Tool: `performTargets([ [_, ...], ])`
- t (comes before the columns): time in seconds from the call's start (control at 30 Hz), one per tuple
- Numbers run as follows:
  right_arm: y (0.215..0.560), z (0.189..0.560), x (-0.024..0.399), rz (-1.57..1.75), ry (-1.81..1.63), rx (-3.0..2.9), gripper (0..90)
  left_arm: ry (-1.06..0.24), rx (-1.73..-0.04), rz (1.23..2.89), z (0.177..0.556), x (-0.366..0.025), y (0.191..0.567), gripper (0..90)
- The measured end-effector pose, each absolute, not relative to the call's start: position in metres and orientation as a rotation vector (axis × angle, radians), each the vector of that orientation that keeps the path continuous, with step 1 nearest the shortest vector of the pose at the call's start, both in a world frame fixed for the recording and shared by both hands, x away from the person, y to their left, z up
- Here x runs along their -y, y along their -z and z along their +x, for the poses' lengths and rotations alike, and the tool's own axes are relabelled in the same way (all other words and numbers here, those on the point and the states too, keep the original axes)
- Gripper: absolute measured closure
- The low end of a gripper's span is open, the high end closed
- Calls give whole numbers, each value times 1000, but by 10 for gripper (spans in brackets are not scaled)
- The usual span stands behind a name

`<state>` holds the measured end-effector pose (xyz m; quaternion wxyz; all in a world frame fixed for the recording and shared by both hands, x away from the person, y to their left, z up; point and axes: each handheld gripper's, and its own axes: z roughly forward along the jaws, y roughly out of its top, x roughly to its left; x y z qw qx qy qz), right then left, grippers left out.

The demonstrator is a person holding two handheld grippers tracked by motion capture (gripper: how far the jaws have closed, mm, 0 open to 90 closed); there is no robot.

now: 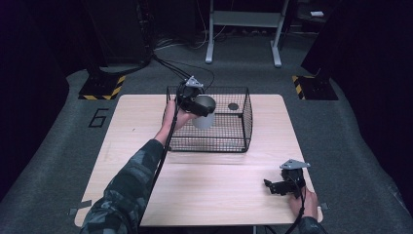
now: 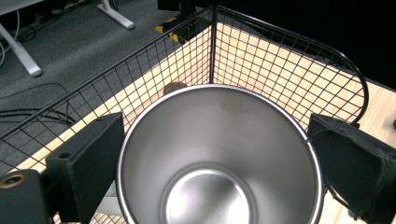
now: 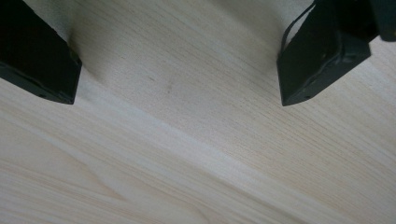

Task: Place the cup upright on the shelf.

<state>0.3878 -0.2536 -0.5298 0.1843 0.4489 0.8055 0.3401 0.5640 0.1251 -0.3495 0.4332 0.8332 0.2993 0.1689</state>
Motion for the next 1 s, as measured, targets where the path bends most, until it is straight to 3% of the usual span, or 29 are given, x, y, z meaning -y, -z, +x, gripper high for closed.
performTargets([
  [1.0, 530, 388, 254, 1257, -955, -2276, 0, -371, -800, 2142, 579, -111, 382, 67],
])
